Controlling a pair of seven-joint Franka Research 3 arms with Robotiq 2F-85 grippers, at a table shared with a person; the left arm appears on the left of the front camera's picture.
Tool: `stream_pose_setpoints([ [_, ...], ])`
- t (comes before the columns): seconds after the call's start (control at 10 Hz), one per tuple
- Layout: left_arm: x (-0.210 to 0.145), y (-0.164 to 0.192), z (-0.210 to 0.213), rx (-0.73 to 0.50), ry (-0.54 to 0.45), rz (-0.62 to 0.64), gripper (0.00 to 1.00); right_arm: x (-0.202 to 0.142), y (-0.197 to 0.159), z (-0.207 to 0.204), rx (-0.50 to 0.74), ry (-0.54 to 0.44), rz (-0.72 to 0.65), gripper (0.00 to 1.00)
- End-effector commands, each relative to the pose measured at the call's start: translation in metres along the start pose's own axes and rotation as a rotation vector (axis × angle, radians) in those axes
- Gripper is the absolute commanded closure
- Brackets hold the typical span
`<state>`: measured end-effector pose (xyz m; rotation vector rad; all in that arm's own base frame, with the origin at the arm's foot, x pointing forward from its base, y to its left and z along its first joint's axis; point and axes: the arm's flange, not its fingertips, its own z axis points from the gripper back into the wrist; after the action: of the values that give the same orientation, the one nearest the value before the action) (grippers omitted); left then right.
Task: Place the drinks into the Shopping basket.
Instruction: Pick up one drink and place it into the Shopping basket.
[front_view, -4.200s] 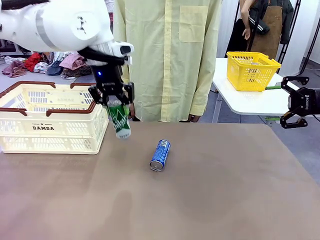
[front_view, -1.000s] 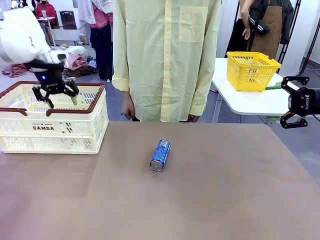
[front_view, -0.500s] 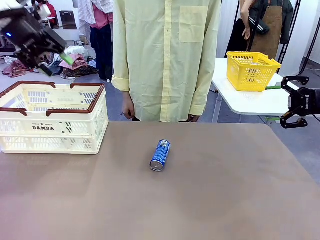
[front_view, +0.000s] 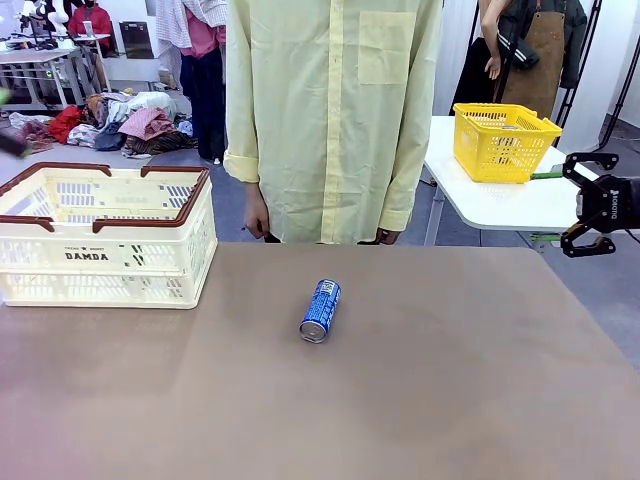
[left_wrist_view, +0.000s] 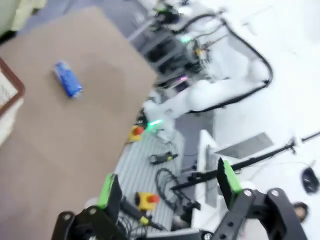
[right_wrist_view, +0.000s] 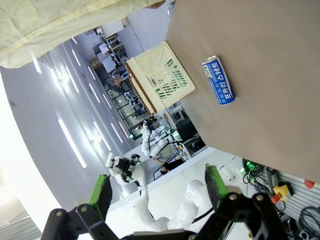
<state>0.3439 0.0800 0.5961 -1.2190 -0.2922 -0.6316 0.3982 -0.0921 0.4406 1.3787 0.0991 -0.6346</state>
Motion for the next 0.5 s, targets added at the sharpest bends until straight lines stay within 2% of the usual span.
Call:
stream_pose_setpoints([
  [0.0,-0.028,0.059,0.03,-0.19,-0.121,0.005,0.0,-0.001,0.003,0.002,-0.008,0.01,0.004,0.0],
  [0.1,-0.045,0.078,0.038,-0.24,-0.191,0.003,0.0,-0.001,0.003,0.002,-0.008,0.01,0.004,0.0],
  [0.3,-0.046,0.093,0.033,-0.245,-0.242,0.086,0.0,-0.001,0.003,0.002,-0.008,0.01,0.004,0.0],
  [0.4,-0.067,0.082,0.044,-0.211,-0.194,0.019,0.0,-0.001,0.003,0.002,-0.008,0.01,0.004,0.0],
])
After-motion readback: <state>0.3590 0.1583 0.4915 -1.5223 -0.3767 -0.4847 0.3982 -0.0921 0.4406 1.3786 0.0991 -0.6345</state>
